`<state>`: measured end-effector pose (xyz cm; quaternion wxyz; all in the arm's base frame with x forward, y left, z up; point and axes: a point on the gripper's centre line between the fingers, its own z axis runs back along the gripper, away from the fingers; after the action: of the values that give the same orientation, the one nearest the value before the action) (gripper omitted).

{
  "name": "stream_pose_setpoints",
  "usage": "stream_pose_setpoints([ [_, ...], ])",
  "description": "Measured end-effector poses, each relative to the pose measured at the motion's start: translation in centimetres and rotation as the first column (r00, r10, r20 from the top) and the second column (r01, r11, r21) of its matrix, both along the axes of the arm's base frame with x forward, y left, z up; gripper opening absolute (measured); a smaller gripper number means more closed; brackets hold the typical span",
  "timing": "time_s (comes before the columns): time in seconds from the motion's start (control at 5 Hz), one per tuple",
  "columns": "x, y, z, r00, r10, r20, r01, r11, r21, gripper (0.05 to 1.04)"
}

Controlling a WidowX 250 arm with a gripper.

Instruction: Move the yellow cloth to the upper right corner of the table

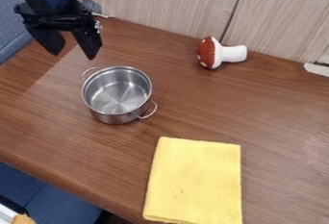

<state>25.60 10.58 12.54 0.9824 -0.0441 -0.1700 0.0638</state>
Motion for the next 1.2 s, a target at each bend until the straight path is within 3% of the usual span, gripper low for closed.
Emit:
stream_pose_setpoints([
  [0.2, -0.1, -0.3, -0.6, 1.0, 0.0, -0.023, 0.0, 1.0, -0.016, 1.001],
  [0.4, 1.3, -2.8, 0.0, 0.997, -0.075, -0.035, 0.074, 0.997, -0.023, 1.001],
  [0.6, 2.5, -7.1, 0.8, 0.979, -0.198, -0.052, 0.199, 0.98, 0.004, 1.001],
  [0.8, 2.3, -9.5, 1.2, 0.962, -0.268, -0.056, 0.27, 0.962, 0.029, 1.001],
  [1.0, 0.2, -13.8, 0.2, 0.892, -0.44, -0.102, 0.448, 0.891, 0.072, 1.001],
  [1.2, -1.7, -14.6, -0.9, 0.864, -0.487, -0.128, 0.497, 0.866, 0.063, 1.001],
])
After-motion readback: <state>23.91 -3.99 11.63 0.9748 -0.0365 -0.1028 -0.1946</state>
